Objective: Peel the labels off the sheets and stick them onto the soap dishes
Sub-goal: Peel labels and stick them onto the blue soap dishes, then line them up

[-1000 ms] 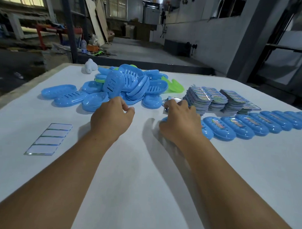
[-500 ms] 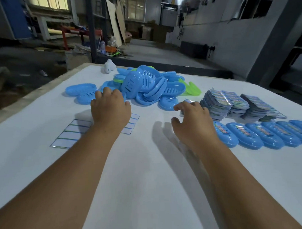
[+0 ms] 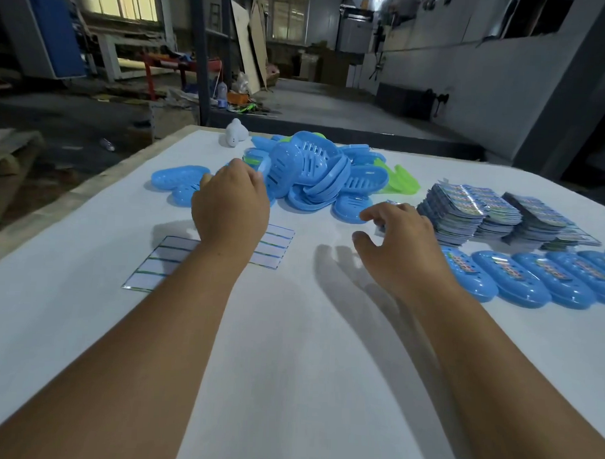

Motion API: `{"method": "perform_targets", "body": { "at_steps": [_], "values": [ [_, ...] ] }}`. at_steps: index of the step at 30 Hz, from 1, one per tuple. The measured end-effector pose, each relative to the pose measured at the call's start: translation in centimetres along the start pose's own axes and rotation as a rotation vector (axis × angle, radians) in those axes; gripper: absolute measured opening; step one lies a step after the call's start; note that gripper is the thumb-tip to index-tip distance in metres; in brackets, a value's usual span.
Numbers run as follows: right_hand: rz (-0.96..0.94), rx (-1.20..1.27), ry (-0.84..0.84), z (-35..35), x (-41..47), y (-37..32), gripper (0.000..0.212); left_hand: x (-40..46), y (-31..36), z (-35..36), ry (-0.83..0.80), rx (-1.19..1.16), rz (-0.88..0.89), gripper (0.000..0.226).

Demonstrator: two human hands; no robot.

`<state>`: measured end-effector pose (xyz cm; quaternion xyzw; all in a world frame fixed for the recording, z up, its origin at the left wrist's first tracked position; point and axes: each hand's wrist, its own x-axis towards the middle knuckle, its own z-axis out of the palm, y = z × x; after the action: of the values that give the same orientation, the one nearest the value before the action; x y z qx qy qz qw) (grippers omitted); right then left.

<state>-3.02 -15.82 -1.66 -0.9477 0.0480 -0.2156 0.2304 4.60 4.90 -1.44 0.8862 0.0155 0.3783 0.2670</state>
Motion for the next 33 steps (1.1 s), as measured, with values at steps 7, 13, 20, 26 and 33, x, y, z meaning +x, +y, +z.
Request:
{"method": "perform_targets", "body": {
  "at_steps": [7, 13, 20, 26, 33],
  "values": [
    [-0.086, 0.188, 0.076, 0.3, 0.0, -0.3, 0.040, -0.4, 3.5, -0.3, -0.192, -0.688, -0.319, 0.027],
    [-0.059, 0.382, 0.090, 0.5, 0.0, -0.8, 0.059, -2.8, 5.6, 1.2, -0.468, -0.930, -0.441, 0.032],
    [0.006, 0.421, 0.115, 1.1, 0.6, -0.1, 0.067, -3.2, 5.8, 0.5, -0.695, -1.049, -0.534, 0.026],
    [0.019, 0.419, 0.099, 0.9, 0.8, 0.5, 0.072, -3.2, 5.4, -0.1, -0.837, -0.882, -0.431, 0.018],
    [0.000, 0.346, -0.006, 0.3, 0.8, 0.8, 0.082, -3.0, 4.4, -0.9, -0.878, -0.602, -0.220, 0.021]
  ]
}}
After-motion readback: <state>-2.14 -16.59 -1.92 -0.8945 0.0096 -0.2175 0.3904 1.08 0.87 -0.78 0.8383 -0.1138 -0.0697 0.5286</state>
